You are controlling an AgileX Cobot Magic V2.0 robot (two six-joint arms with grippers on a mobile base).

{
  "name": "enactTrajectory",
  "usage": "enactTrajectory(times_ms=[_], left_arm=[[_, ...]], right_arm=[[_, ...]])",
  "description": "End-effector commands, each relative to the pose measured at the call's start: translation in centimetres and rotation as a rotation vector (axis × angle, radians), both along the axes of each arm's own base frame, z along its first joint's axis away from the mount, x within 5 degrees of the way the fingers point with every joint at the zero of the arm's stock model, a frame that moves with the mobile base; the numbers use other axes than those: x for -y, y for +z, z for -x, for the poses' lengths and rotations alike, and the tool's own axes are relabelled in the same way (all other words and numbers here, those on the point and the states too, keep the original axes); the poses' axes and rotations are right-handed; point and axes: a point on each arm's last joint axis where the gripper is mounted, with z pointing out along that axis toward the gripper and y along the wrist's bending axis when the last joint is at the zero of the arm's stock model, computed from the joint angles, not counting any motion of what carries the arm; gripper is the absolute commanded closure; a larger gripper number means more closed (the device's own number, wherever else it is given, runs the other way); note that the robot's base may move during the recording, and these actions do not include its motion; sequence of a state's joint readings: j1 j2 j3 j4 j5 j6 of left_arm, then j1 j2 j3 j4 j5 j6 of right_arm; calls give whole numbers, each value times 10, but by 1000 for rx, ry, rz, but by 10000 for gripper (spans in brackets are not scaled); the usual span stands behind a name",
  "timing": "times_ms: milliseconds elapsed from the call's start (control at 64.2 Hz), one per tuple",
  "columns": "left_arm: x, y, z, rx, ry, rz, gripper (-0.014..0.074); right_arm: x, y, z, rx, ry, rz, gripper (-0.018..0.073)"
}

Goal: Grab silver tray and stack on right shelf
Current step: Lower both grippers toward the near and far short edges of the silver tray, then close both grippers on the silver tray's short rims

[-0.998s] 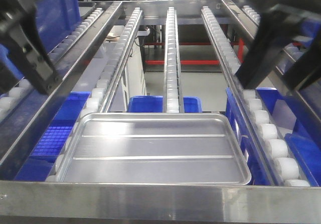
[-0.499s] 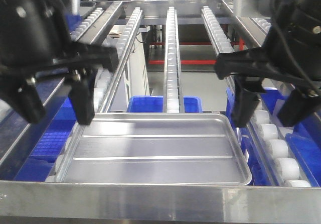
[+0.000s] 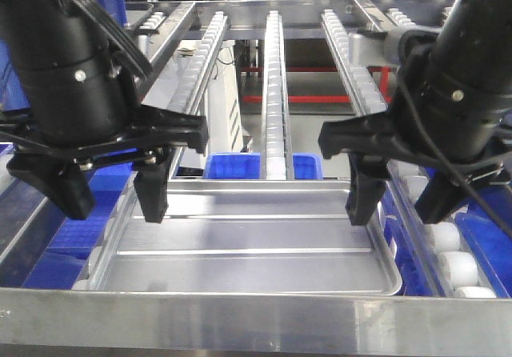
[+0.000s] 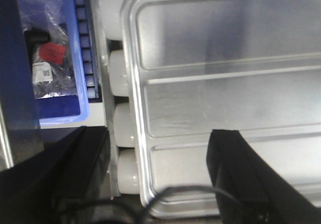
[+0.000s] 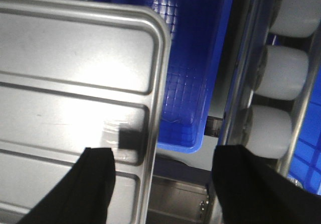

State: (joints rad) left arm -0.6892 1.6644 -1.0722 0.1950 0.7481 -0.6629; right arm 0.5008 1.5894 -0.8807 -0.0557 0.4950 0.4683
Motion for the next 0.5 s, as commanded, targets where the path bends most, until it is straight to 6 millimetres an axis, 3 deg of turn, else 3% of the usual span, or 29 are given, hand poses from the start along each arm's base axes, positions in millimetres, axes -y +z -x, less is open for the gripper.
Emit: enactTrajectory(times_ms=[0,483], left_arm=[[5,18,-4,76,1,52,260],[10,-6,-11,29,29,29,260]], right_arm=[[-3,17,-7,95,10,-38,41],[-5,16,-11,128,13,-59,41]])
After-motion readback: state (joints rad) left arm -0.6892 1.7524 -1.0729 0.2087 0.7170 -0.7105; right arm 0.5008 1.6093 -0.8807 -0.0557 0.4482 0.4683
